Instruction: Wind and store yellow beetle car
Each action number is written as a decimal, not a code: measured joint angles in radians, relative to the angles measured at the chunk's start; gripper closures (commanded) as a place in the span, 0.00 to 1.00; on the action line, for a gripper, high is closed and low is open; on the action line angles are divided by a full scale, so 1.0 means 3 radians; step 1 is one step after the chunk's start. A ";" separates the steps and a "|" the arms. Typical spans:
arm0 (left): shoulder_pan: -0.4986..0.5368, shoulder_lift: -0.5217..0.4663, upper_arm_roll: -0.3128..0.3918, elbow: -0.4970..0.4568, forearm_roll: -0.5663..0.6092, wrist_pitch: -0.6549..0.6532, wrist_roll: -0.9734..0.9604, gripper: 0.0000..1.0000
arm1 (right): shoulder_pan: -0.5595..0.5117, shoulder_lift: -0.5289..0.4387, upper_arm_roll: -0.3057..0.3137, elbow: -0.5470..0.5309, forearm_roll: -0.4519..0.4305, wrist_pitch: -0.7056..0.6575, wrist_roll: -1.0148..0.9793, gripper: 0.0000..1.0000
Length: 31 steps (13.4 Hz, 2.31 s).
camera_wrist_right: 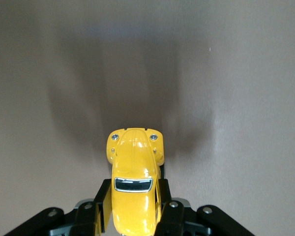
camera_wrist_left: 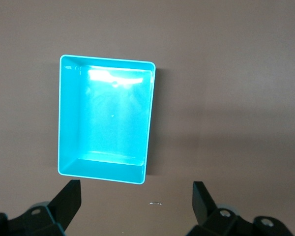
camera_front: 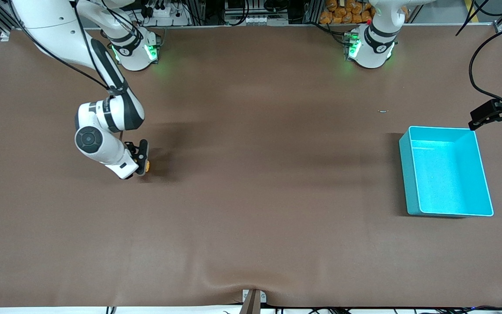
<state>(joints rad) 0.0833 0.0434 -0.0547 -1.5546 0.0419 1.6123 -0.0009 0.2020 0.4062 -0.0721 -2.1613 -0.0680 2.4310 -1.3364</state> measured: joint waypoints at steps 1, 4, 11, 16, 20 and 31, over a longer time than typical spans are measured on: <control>0.0000 0.0009 0.0001 0.0000 0.0000 0.0002 0.0000 0.00 | -0.0046 0.0000 -0.0002 -0.0003 0.0000 0.0002 -0.0051 0.69; 0.0000 0.0013 0.0001 0.0000 0.0000 0.0004 0.0000 0.00 | -0.0196 0.0000 -0.0004 -0.0010 0.0000 0.0004 -0.0220 0.68; 0.0018 0.0013 0.0013 0.0004 0.0000 0.0010 0.0000 0.00 | -0.0433 -0.0001 -0.0007 -0.0019 0.0000 0.0034 -0.0502 0.68; 0.0027 0.0013 0.0017 0.0004 0.0000 0.0010 0.0000 0.00 | -0.0644 0.0001 -0.0008 -0.0024 0.0000 0.0079 -0.0692 0.66; 0.0028 0.0013 0.0016 0.0004 0.0000 0.0010 0.0000 0.00 | -0.0725 0.0004 -0.0009 -0.0026 0.0000 0.0100 -0.0758 0.63; 0.0028 0.0013 0.0022 0.0008 0.0000 0.0010 0.0000 0.00 | -0.0809 0.0056 -0.0013 0.0034 0.0003 0.0093 -0.0795 0.00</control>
<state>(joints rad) 0.0918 0.0474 -0.0481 -1.5522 0.0420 1.6153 -0.0009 -0.0407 0.4230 -0.0759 -2.1510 -0.0670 2.4590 -1.5750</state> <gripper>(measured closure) 0.000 0.048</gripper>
